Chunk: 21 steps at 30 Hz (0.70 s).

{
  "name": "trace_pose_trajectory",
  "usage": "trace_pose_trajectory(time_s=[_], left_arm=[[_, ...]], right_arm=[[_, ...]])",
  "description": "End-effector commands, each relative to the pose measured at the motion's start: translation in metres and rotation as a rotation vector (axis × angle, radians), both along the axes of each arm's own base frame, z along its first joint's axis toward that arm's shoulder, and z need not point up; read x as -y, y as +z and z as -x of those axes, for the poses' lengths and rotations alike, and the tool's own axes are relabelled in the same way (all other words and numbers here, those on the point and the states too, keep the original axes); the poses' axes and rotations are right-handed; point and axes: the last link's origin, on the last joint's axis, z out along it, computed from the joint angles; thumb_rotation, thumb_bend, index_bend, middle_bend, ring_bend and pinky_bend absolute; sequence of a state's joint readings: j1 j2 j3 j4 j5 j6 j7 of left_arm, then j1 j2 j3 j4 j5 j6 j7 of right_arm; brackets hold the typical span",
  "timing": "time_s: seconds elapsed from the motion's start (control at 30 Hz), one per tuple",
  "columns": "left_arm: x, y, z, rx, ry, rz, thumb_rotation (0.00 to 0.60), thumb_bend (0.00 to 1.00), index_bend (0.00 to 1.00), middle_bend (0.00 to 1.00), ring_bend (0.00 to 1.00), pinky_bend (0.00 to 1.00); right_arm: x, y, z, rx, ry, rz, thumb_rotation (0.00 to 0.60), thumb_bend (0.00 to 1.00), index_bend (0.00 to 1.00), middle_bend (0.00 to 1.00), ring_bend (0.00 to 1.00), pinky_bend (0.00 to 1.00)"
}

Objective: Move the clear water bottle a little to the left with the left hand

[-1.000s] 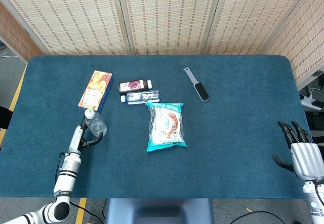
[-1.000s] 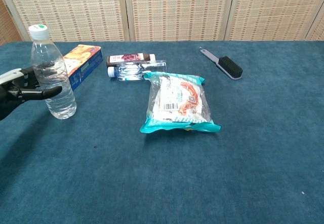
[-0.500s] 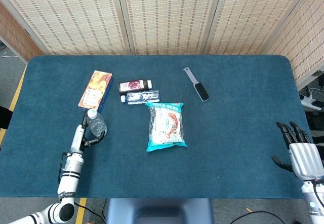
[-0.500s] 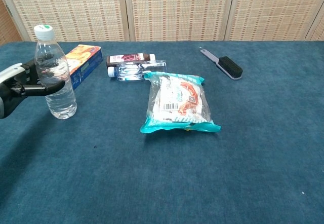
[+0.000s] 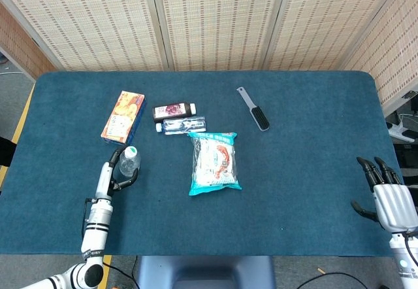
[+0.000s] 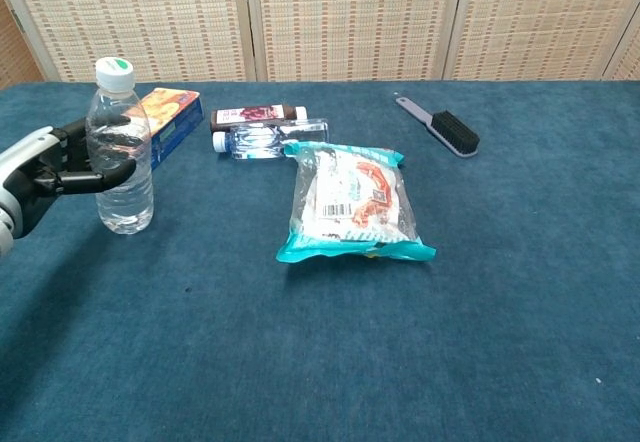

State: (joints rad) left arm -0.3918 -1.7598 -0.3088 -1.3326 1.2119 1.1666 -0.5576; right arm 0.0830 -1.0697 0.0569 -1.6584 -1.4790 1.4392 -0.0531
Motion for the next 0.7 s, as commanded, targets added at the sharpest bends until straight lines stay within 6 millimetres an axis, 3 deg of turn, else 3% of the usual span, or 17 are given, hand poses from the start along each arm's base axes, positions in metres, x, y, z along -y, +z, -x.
trace_pose_trajectory(time_s=[0.03,0.3,0.7], left_arm=[[0.001,0.003,0.0,0.001,-0.01,-0.022,0.6,0.39,0.26,0.29,0.23,0.09],[0.001,0.028,0.008,-0.126,-0.064,-0.097,0.6,0.4,0.32,0.35,0.28,0.11],[0.002,0.111,0.011,-0.592,-0.095,-0.349,0.6,0.4,0.35,0.38,0.31,0.19]], right_arm=[[0.0,0.0,0.0,-0.001,0.0,-0.003,0.6,0.12,0.0,0.1,0.0,0.16],[0.0,-0.002,0.0,-0.003,-0.003,-0.013,0.6,0.12,0.0,0.11,0.0,0.16],[0.0,-0.004,0.0,-0.007,-0.003,-0.018,0.6,0.12,0.0,0.11,0.0,0.16]])
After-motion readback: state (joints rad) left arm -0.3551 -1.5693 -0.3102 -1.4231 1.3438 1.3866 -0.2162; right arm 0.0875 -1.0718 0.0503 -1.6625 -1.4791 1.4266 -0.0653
